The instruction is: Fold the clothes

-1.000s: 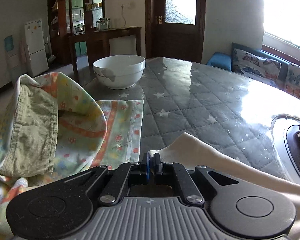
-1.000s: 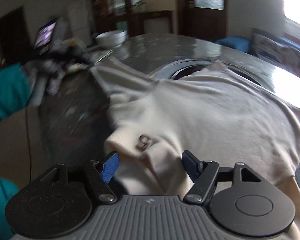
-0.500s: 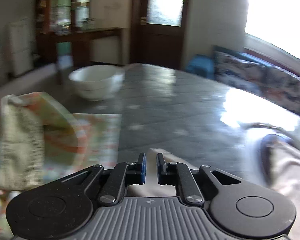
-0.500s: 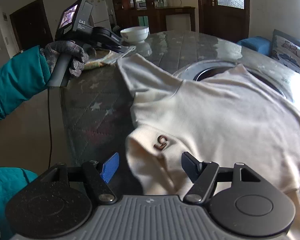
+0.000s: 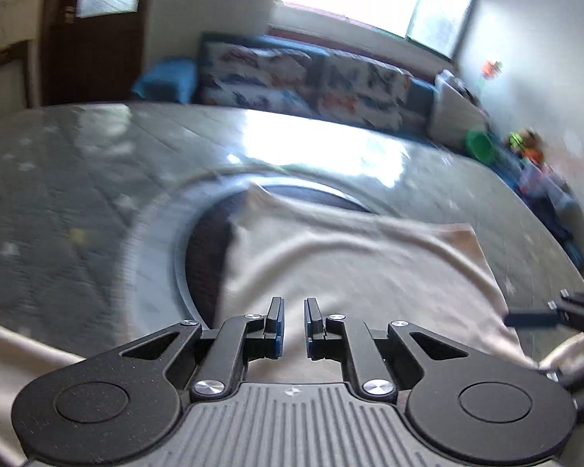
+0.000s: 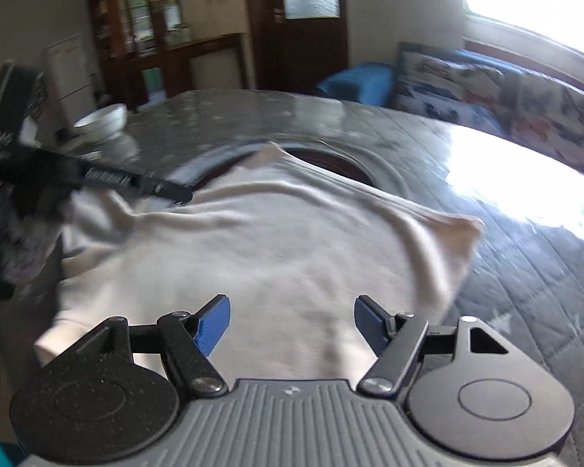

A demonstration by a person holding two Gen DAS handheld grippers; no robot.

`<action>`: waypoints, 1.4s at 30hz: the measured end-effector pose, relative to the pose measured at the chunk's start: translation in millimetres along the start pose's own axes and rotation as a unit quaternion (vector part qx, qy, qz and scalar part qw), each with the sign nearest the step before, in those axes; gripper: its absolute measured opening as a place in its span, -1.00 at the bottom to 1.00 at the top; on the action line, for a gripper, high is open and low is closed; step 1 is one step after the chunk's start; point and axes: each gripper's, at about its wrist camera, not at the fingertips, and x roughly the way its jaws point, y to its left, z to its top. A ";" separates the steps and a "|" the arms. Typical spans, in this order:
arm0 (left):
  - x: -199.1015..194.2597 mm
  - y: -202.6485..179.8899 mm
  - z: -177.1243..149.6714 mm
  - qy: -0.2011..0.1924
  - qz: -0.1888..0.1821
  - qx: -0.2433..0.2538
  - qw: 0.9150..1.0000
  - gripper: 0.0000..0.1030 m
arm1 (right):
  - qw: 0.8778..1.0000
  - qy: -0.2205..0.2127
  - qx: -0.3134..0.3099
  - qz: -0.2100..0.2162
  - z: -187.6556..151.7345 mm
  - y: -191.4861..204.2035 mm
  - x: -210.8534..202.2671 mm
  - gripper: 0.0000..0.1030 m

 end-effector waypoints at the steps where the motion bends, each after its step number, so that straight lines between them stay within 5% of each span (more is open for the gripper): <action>1: 3.8 -1.6 -1.7 0.007 0.006 0.004 1.000 -0.78 | 1.000 0.003 0.005 -0.003 -1.7 -4.1 2.9 0.40; 7: 7.7 13.2 -5.9 0.018 0.039 0.002 0.999 -0.78 | 1.000 0.017 0.021 -0.009 -6.9 -29.2 8.2 0.39; 13: 8.8 13.0 24.1 0.005 0.036 -0.001 0.999 -0.78 | 0.999 -0.008 0.030 -0.019 12.5 -50.0 5.7 0.39; 19: 49.4 -10.5 47.4 0.014 0.025 0.031 0.999 -0.78 | 0.999 0.002 0.036 -0.014 33.6 -69.2 34.0 0.39; 28: 83.0 1.4 63.0 0.021 0.061 0.024 0.998 -0.76 | 0.999 0.007 0.048 -0.024 42.3 -96.5 54.5 0.39; 37: 97.4 -2.0 74.7 0.016 0.086 0.030 0.996 -0.63 | 0.999 0.007 0.026 -0.041 53.0 -99.3 67.2 0.40; 42: 70.6 -13.4 56.8 0.010 0.081 0.058 0.995 -0.37 | 0.999 -0.006 0.011 -0.039 44.9 -85.8 40.4 0.40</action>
